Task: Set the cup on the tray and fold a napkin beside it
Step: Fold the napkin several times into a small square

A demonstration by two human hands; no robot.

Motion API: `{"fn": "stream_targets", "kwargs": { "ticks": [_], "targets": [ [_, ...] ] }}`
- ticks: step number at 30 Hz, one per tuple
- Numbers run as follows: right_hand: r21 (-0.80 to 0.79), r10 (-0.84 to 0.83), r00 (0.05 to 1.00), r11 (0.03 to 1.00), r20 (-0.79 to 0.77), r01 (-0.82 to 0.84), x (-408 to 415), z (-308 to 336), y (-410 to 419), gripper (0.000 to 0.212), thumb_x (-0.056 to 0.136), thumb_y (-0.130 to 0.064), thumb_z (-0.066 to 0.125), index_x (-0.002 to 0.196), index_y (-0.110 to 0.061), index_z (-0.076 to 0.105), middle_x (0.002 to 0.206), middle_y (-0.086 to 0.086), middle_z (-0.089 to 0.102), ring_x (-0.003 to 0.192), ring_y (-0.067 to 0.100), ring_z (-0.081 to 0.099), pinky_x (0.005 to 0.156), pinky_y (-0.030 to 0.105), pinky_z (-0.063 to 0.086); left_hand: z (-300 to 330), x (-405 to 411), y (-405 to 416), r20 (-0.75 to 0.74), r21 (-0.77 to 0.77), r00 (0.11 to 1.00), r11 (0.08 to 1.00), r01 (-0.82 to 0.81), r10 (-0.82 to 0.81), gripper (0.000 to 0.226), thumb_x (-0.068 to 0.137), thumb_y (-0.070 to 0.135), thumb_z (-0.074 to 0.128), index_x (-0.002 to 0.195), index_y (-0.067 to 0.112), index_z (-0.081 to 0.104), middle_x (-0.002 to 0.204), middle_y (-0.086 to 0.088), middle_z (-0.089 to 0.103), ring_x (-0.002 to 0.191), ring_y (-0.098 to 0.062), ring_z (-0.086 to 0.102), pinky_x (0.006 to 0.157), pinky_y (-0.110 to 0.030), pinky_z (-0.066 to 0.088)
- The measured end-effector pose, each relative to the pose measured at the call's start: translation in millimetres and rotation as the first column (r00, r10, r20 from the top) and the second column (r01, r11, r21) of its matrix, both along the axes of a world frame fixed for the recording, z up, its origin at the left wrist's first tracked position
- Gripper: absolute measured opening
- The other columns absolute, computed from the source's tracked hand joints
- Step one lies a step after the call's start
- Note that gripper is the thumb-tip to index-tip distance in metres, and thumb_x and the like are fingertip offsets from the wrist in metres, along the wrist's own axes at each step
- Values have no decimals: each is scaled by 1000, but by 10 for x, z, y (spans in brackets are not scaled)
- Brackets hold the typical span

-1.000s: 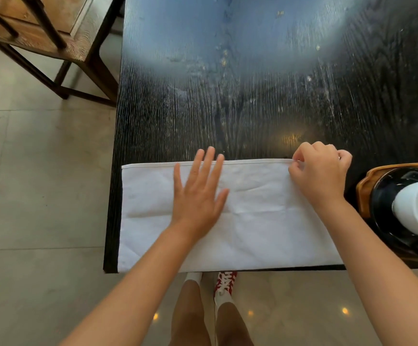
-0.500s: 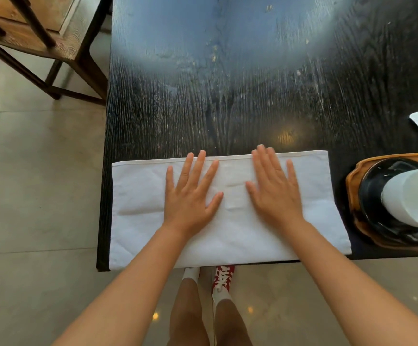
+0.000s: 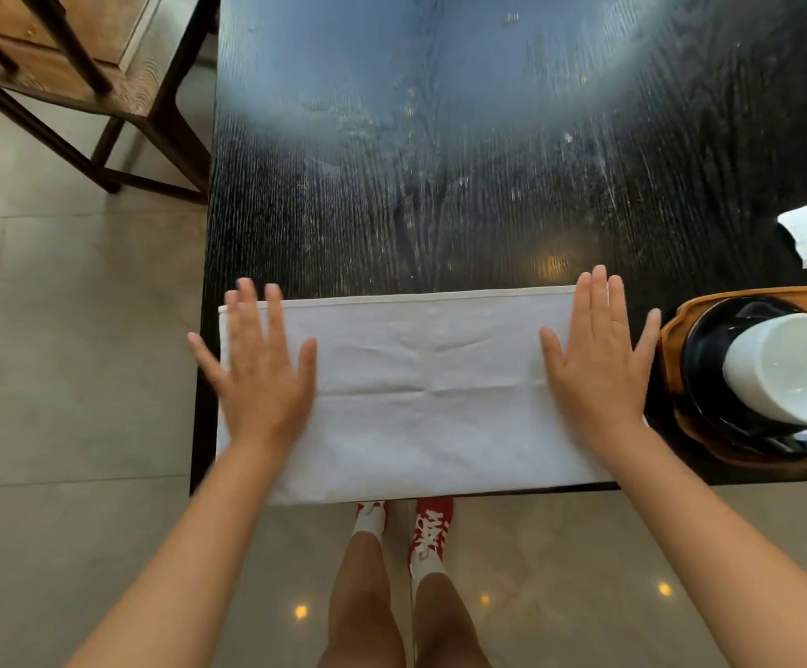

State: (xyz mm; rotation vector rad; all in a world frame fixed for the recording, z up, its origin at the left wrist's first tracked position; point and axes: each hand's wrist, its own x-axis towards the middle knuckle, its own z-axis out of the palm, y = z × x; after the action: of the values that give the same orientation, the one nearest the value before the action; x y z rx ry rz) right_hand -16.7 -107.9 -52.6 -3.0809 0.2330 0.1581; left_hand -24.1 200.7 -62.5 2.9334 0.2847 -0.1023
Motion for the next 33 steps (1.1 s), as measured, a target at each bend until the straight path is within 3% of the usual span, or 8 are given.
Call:
{"fn": "stream_targets", "kwargs": {
  "ticks": [3,6,9,11,14,23,33],
  "targets": [
    [127,88,995,988,44,-93,-289,126,524,62,94,-41,18,148,-14,3,157,6,4,145,20,2,113,47,-7,65,-241,-630,44,-60,983,981,182,-180,61,92,43,23,148,23,13,156,-2,2,144,-16,3,111,-54,-9],
    [148,191,979,973,-66,-180,-618,48,895,59,94,-38,12,147,-20,-5,156,2,-7,144,20,-5,115,48,-6,-14,-530,-1040,-52,-79,954,953,292,-296,56,94,40,17,147,30,2,157,0,-3,145,-17,-3,112,-54,-10],
    [110,199,970,977,-142,-184,-744,-103,902,57,94,-38,9,144,-23,-14,154,0,-16,144,20,-9,115,49,-6,-106,-625,-1027,-125,-60,947,955,291,-297,56,93,41,15,146,31,3,157,0,-2,145,-21,1,112,-54,-6],
    [94,220,965,973,-139,-209,-738,-132,826,58,94,-40,13,146,-24,-7,156,1,-8,144,21,-6,115,50,-3,-122,-615,-921,-122,-59,937,944,323,-328,57,92,42,21,147,30,12,157,-1,7,145,-21,6,112,-53,-2],
    [108,246,959,967,-143,-232,-746,-138,607,60,93,-43,18,148,-26,1,157,3,-2,144,19,-6,114,50,-2,-155,-620,-664,-121,-64,932,939,337,-343,59,91,45,24,147,32,11,157,1,5,145,-17,2,114,-51,1],
    [47,257,952,966,-165,-253,-773,-103,-234,62,92,-42,19,148,-21,6,156,6,3,144,17,-3,116,36,-2,-188,-723,327,-125,-29,948,956,292,-293,61,89,43,27,147,25,18,155,-8,18,143,-20,11,115,-36,0],
    [36,249,959,969,-138,-246,-462,-165,-181,63,90,-46,14,145,-24,-8,154,1,-8,142,14,-10,115,36,-3,-251,-384,438,-111,0,940,945,326,-324,63,90,49,22,148,30,4,157,-2,4,145,-17,1,115,-35,-3]
  ]
}}
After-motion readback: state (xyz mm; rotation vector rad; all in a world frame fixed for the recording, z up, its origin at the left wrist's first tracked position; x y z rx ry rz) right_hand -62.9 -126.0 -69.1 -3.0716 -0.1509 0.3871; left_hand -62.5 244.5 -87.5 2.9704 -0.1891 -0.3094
